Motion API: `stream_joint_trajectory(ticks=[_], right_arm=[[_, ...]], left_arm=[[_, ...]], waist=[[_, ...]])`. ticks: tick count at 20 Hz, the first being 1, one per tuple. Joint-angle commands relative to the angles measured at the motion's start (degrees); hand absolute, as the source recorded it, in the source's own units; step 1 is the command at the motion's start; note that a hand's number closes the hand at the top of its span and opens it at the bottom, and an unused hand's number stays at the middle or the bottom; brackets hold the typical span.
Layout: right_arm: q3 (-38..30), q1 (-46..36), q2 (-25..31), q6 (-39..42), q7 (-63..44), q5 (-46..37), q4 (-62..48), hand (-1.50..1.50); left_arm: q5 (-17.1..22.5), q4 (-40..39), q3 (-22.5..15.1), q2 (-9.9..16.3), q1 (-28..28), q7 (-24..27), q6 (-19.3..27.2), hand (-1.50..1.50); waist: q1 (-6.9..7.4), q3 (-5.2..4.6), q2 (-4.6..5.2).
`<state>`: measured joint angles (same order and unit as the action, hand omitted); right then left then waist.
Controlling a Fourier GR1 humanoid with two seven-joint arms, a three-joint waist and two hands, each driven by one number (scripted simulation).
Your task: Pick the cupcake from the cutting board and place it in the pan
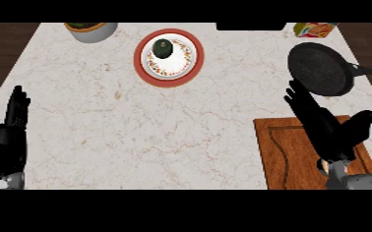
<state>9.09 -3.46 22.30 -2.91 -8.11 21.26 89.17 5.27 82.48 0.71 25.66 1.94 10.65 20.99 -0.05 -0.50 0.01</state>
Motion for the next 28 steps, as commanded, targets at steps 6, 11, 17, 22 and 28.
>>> stream_joint_trajectory(ticks=[6, 11, 17, 22, 28], right_arm=[[-14.1, -2.0, 16.1, 8.7, -2.8, 3.5, -15.4, -1.5], [-11.0, 3.7, 18.0, -8.1, 8.8, -18.6, -20.5, 1.5], [-10.4, 12.2, 16.4, -2.1, 14.7, -19.1, -18.7, -1.5], [-5.8, 10.4, 28.2, 3.2, 2.3, -25.9, -14.5, -1.5], [1.1, 4.3, 34.1, 18.1, -12.9, -27.0, -10.9, -1.5]], left_arm=[[1.1, 5.0, -11.5, 0.7, -6.6, -9.0, -14.0, 0.0], [3.2, 7.1, -13.7, -1.4, -7.2, -14.6, -15.4, 0.0], [1.0, 6.7, -13.3, -4.0, -10.5, -19.3, -15.8, 0.0], [2.0, 6.1, -13.2, -3.6, -10.7, -17.9, -17.0, 0.0], [1.7, 7.9, -13.9, -4.4, -12.4, -21.2, -17.0, 0.0]], waist=[[-1.33, 0.73, 0.64], [-1.03, 0.83, 0.16], [-0.42, 0.49, -0.06], [-0.34, 0.31, 0.01], [1.36, 0.33, 0.17]])
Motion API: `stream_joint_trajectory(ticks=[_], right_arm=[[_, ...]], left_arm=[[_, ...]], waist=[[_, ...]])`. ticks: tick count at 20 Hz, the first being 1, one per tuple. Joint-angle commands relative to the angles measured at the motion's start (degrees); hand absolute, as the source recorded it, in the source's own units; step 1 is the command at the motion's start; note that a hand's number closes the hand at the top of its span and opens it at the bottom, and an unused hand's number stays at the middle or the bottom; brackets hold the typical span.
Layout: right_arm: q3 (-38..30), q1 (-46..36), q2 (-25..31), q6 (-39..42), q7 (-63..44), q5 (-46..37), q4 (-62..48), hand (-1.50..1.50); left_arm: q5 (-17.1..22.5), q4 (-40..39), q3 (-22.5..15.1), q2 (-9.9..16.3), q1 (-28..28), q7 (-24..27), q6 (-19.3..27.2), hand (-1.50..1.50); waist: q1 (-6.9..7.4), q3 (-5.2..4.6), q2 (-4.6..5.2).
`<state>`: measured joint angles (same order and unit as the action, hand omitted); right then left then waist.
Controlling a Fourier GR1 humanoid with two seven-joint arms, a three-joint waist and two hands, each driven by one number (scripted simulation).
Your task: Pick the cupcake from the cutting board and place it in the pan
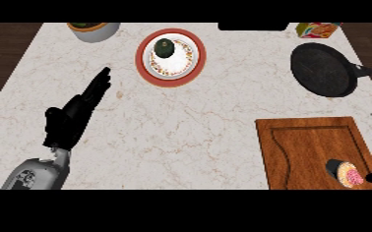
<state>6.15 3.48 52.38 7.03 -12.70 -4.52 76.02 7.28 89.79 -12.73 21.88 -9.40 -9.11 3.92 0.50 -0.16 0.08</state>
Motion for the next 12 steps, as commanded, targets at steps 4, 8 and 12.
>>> stream_joint_trajectory(ticks=[4, 8, 12], right_arm=[[8.7, -8.1, 2.7, 18.8, -16.4, 1.3, 2.5, -1.5], [9.5, -14.9, -0.3, 28.0, -27.4, 7.6, 3.6, -1.5], [10.4, -16.2, -4.8, 28.9, -36.9, 7.3, 8.0, -1.5]], left_arm=[[-1.2, 0.9, -1.0, -1.4, -0.5, -1.5, 0.5, 0.0], [-1.6, -0.6, 0.7, -0.8, -2.4, -0.9, -0.5, 0.0], [-1.2, 4.2, 1.9, -0.5, 1.2, -3.2, -1.3, 0.0]], waist=[[1.47, 0.07, 0.17], [0.71, 0.08, 0.13], [-0.01, 0.12, -0.17]])
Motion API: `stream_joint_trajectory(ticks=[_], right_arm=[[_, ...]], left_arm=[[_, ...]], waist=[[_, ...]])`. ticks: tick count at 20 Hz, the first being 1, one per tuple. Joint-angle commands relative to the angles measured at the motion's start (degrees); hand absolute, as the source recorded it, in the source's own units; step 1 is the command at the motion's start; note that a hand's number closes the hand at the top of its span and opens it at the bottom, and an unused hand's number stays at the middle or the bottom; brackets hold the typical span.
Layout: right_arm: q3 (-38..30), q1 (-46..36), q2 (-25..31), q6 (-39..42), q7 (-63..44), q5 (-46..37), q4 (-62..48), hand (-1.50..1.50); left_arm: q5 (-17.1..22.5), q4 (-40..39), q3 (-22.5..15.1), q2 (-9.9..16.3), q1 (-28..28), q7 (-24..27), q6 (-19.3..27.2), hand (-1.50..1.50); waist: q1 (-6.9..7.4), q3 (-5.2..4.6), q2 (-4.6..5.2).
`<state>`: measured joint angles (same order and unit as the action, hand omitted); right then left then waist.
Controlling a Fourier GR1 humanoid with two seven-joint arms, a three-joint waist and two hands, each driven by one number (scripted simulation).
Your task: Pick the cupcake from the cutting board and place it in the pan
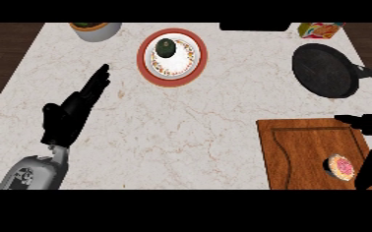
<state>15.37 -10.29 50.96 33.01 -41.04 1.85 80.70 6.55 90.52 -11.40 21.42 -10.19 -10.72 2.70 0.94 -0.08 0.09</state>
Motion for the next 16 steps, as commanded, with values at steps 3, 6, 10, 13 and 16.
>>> stream_joint_trajectory(ticks=[3, 6, 10, 13, 16], right_arm=[[1.4, -2.8, -4.7, 3.9, -8.0, -3.7, 0.7, -1.5], [-0.3, -2.1, -6.5, 3.6, -10.8, -5.6, 3.0, -1.5], [0.5, -1.6, -7.4, 4.8, -13.5, -7.1, 3.9, -1.5], [-2.6, 1.2, -5.9, 6.7, -11.4, -7.4, 5.4, -1.5], [-2.3, 1.5, -7.7, 6.4, -8.6, -11.8, 2.3, -1.5]], left_arm=[[-1.7, -2.4, 1.2, -2.0, 1.7, 3.7, -1.7, 0.0], [-0.6, 0.6, 4.3, -0.8, 2.0, 0.3, -3.3, 0.0], [-2.5, 2.3, 3.4, -1.9, 3.3, -0.3, -2.9, 0.0], [-5.2, -1.2, 3.2, -5.2, 0.9, 0.6, -1.3, 0.0], [-4.4, 0.6, 4.8, -3.3, 2.9, 1.0, -4.6, 0.0]], waist=[[-0.78, 0.06, -0.05], [-0.84, 0.07, -0.12], [-0.71, 0.06, -0.1], [-1.12, 0.06, -0.12], [-0.82, 0.08, -0.1]])
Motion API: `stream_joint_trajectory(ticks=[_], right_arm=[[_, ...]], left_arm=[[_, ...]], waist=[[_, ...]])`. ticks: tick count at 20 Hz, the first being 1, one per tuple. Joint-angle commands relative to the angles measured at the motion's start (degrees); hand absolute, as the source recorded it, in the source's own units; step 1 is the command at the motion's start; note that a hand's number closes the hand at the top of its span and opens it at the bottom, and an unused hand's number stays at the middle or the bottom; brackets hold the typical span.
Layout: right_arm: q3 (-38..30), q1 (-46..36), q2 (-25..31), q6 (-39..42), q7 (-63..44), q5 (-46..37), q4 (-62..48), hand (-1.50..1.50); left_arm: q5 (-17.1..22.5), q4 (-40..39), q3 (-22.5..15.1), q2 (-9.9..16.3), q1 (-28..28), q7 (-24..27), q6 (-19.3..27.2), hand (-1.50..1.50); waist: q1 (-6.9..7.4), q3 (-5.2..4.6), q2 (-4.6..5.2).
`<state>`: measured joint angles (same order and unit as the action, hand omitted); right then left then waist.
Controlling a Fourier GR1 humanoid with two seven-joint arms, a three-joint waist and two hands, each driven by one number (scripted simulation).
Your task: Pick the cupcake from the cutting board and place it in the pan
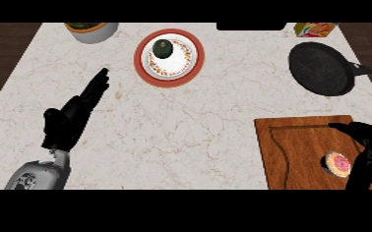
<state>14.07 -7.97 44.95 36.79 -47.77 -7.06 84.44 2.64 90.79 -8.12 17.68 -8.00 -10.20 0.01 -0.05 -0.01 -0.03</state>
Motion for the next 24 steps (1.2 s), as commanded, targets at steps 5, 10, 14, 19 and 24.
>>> stream_joint_trajectory(ticks=[5, 10, 14, 19, 24], right_arm=[[-2.2, 3.5, -4.1, 0.8, 0.4, -7.5, 0.4, -1.5], [-3.0, 2.6, -6.2, 0.3, 8.2, -14.9, -6.5, -1.5], [-0.1, 4.1, -9.4, 2.1, 8.7, -15.1, -3.9, 1.5], [1.2, 4.3, -11.2, 2.2, 13.0, -17.2, -6.5, 1.5], [-3.0, 4.0, -9.7, 4.8, 13.6, -17.7, -4.5, 1.5]], left_arm=[[-1.3, -0.6, 2.5, -1.5, 2.2, 2.9, -3.2, 0.0], [-2.8, -1.6, 3.3, -3.9, -1.2, -0.7, -2.8, 0.0], [-2.4, -0.8, 4.7, -3.0, -3.5, -3.7, -4.1, 0.0], [-2.3, -0.9, 5.1, -3.0, -0.6, -0.7, -5.4, 0.0], [-2.3, 0.0, 7.3, -2.5, -0.2, -0.6, -6.7, 0.0]], waist=[[0.01, 0.01, 0.01], [0.04, 0.02, 0.04], [-0.09, 0.02, 0.03], [0.1, 0.02, 0.06], [0.02, 0.0, 0.01]])
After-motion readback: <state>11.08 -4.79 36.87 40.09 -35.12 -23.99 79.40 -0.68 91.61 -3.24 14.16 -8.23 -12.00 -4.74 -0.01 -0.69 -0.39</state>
